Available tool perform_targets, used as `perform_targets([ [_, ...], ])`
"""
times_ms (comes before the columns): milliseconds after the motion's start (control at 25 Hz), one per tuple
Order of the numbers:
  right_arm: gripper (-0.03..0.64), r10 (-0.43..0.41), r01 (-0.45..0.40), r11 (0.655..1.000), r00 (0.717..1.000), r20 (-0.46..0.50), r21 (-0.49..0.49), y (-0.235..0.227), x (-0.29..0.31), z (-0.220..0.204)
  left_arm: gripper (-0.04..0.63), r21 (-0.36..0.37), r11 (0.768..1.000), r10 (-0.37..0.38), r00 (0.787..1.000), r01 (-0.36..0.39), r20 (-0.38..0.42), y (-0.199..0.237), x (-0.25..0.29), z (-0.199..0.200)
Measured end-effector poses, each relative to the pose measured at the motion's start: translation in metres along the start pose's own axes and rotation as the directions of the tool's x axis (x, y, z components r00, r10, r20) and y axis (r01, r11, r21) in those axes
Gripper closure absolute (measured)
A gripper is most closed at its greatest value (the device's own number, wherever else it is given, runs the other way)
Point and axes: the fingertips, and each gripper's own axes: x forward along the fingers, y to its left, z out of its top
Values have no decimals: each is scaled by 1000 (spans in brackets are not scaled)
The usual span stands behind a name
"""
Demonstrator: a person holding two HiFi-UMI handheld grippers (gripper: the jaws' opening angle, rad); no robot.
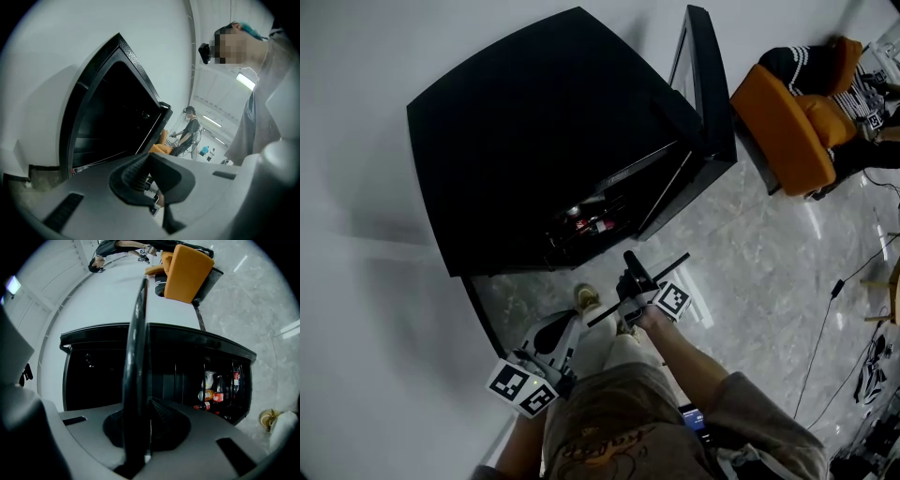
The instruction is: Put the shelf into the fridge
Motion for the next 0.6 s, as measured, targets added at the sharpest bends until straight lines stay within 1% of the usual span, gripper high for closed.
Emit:
perform_targets([
  [160, 589, -1, 1, 1000, 1000, 9, 13, -7, 13, -1, 594, -7, 1000, 9, 1000, -9, -6, 5, -3, 0],
  [320, 589, -29, 29, 999, 1000, 10, 18, -17, 22, -2, 594, -13, 1000, 19, 1000, -19, -8, 10, -5, 1],
  [480, 589, -18, 18, 1000, 1000, 10, 11, -18, 35, -1, 594, -14, 1000, 19, 1000, -19, -13, 13, -5, 2],
  [600, 589, -31, 31, 999, 999, 7, 25, -23, 42, -3, 594, -17, 1000, 20, 1000, -20, -21, 14, -4, 2],
])
